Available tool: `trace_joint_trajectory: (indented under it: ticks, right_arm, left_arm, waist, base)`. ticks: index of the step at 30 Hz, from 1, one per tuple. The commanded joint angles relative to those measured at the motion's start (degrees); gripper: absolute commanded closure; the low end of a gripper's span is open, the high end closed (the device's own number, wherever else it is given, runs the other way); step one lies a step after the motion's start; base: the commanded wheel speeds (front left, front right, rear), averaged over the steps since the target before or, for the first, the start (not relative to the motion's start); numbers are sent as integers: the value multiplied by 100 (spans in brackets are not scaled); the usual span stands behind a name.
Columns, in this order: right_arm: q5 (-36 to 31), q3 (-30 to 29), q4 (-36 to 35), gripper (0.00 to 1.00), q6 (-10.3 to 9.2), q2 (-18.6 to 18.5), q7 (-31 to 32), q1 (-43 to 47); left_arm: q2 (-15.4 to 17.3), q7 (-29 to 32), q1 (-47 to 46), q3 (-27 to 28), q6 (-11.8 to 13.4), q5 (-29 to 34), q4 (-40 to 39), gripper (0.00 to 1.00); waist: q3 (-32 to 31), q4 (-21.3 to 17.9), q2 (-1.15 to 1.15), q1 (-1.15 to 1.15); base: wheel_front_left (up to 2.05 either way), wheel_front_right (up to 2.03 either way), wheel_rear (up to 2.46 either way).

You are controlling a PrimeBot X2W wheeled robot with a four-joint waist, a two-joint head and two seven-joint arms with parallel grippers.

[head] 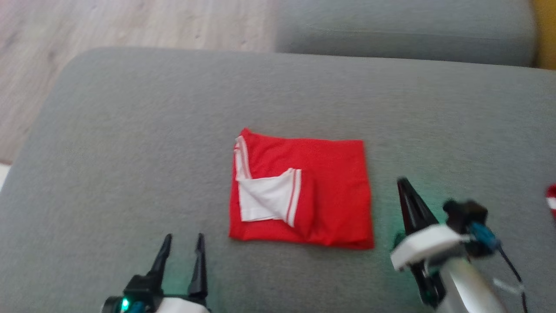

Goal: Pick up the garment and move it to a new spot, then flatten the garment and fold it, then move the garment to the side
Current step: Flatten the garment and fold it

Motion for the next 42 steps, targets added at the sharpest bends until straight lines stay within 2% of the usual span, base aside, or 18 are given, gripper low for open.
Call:
trace_joint_trajectory:
  ticks: [1, 9, 12, 16, 19, 23, 33, 38, 39, 40, 41, 42]
  right_arm:
    - [21, 254, -100, 100, -5, -11, -70, -434]
    - [-16, 1042, 791, 100, -5, -11, -67, -942]
    - [272, 1682, 977, 100, -5, -11, -66, -1008]
    - [938, 2835, 652, 100, -5, -10, -67, -1077]
    - [1095, 3146, 408, 100, -5, -10, -68, -1196]
    - [1001, 2784, 318, 100, -5, -12, -69, -1228]
    - [-26, 774, 2, 100, -5, -20, -69, -707]
    - [-384, 212, -139, 100, -5, -18, -69, -438]
    - [-456, 86, -192, 66, -5, -17, -69, -373]
    - [-509, -32, -239, 15, -5, -15, -70, -291]
    - [-496, -133, -298, 0, -5, -14, -70, -205]
    - [-476, -210, -360, 0, -5, -13, -70, -121]
  left_arm:
    - [9, -56, -273, 46, -2, -64, -115, 0]
    - [9, -56, -320, -197, 70, -134, -85, 0]
    - [9, -56, -268, -160, 89, -151, -105, 0]
    - [9, -56, -197, -76, 101, -157, -139, 0]
    - [9, -56, -174, 10, 114, -172, -165, 0]
    - [9, -56, -222, 66, 121, -159, -204, 0]
    - [9, -56, -357, 180, 88, -31, -222, 0]
    - [9, -56, -315, 315, 83, 24, -215, 0]
    - [9, -56, -300, 345, 76, 37, -208, 0]
    - [9, -56, -273, 369, 69, 51, -198, 0]
    - [9, -56, -246, 389, 66, 66, -193, 0]
    - [9, -56, -217, 411, 66, 80, -196, 0]
  waist:
    - [175, 304, 0, 0]
    - [348, 1136, 0, 0]
    - [349, 1323, 0, 0]
    - [321, 1340, 0, 0]
    - [281, 1180, 0, 0]
    - [235, 836, 0, 0]
    - [64, -78, 0, 0]
    - [20, -345, 0, 0]
    - [0, -396, 0, 0]
    - [-34, -442, 0, 0]
    - [-55, -477, 0, 0]
    - [-75, -506, 0, 0]
  base:
    - [0, 0, 0]
    - [0, 0, 0]
    - [0, 0, 0]
    - [0, 0, 0]
    - [0, 0, 0]
    - [0, 0, 0]
    - [0, 0, 0]
    - [0, 0, 0]
    - [0, 0, 0]
    - [0, 0, 0]
    - [0, 0, 0]
    - [0, 0, 0]
